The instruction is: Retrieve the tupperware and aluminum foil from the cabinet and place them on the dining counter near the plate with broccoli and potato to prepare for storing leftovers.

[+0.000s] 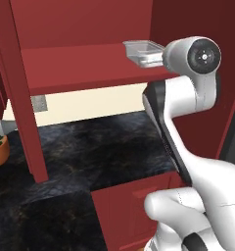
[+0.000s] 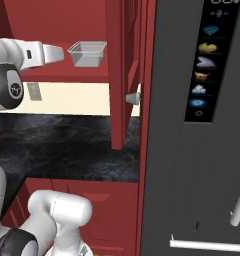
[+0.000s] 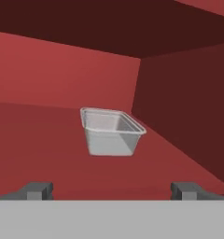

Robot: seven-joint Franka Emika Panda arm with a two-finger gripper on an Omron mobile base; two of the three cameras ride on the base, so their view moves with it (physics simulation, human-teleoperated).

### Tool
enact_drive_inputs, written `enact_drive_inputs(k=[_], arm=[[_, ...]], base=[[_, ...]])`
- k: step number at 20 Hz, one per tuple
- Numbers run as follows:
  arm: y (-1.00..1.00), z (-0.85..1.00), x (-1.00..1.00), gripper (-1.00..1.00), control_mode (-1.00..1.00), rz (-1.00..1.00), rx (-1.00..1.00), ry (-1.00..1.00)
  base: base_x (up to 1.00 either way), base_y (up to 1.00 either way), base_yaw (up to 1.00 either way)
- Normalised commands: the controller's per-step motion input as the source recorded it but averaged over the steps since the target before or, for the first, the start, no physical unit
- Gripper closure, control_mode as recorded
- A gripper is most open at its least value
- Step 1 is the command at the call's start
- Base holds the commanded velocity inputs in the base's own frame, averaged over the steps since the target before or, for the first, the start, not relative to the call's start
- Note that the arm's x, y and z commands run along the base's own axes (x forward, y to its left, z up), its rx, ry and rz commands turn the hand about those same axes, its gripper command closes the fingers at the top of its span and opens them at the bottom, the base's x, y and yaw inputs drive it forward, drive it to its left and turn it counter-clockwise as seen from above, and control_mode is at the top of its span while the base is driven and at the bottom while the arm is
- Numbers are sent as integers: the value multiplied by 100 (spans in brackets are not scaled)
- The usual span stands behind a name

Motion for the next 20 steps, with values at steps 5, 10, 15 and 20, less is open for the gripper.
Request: enact_drive_inputs(k=[5, 10, 15, 20], arm=[[10, 0, 58, -100, -100, 3, 0, 1], [0, 0, 73, -100, -100, 2, 2, 2], [3, 0, 68, -100, -100, 0, 2, 4], [13, 0, 68, -100, -100, 1, 6, 8]], base=[[0, 0, 0], [0, 0, 0], [0, 0, 0], [0, 0, 0]])
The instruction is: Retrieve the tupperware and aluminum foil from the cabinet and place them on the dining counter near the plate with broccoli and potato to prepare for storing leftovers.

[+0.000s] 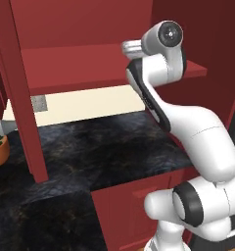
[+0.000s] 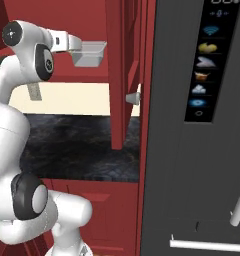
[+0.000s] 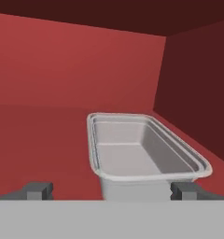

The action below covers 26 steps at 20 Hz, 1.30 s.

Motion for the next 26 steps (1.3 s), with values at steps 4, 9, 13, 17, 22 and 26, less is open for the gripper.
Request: enact_drive_inputs(k=[4, 9, 13, 17, 22, 26], arm=[[10, -1, 65, -100, -100, 0, 8, 9], [1, -7, 68, -100, -100, 3, 1, 7], [0, -29, 81, -100, -100, 6, 0, 13], [0, -10, 85, -100, -100, 6, 0, 14], [1, -8, 69, -100, -100, 3, -2, 13], [0, -46, 51, -100, -100, 0, -9, 15]], base=[[0, 0, 0], [0, 0, 0], [0, 0, 0], [0, 0, 0], [0, 0, 0], [0, 0, 0]])
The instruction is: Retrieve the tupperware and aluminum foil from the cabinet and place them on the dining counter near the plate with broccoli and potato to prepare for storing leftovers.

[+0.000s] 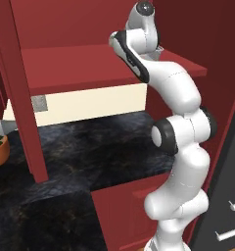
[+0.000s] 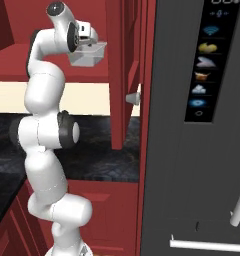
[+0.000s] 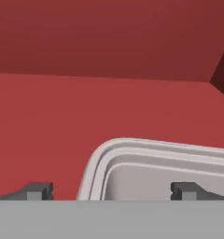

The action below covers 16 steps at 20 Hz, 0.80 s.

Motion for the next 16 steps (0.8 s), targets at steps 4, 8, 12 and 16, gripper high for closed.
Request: enact_drive_inputs(k=[4, 8, 12, 16], arm=[[0, -68, 39, 100, -100, 0, -12, 20], [-2, -77, 16, 100, -100, 0, -7, 22], [-1, -28, -9, 100, -100, -2, -2, 8], [11, -40, -92, 100, -100, 0, -3, -33]], base=[[0, 0, 0], [0, 0, 0], [0, 0, 0], [0, 0, 0]])
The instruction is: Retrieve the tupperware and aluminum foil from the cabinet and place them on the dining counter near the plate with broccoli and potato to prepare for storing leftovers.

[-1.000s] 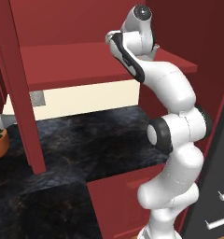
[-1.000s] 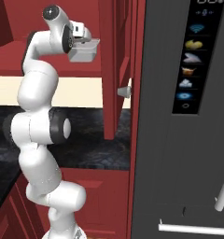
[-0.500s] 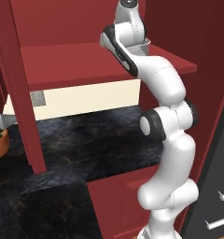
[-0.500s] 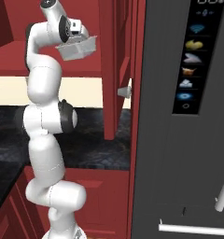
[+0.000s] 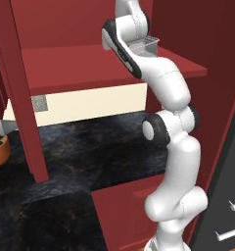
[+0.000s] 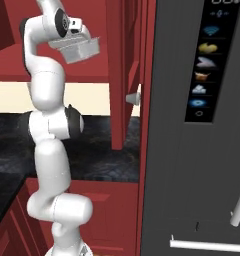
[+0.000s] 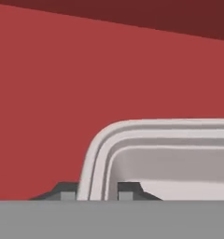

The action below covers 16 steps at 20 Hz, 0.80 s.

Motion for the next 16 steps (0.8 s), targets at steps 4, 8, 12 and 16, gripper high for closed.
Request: enact_drive_inputs(k=[4, 8, 12, 16], arm=[[3, -2, -100, 100, -100, 9, -11, -32], [46, -26, -100, 100, -100, 23, -31, -38], [51, -16, -100, 100, -100, 26, -44, -47], [13, 0, -100, 100, -100, 19, -22, -20]], base=[[0, 0, 0], [0, 0, 0], [0, 0, 0], [0, 0, 0]])
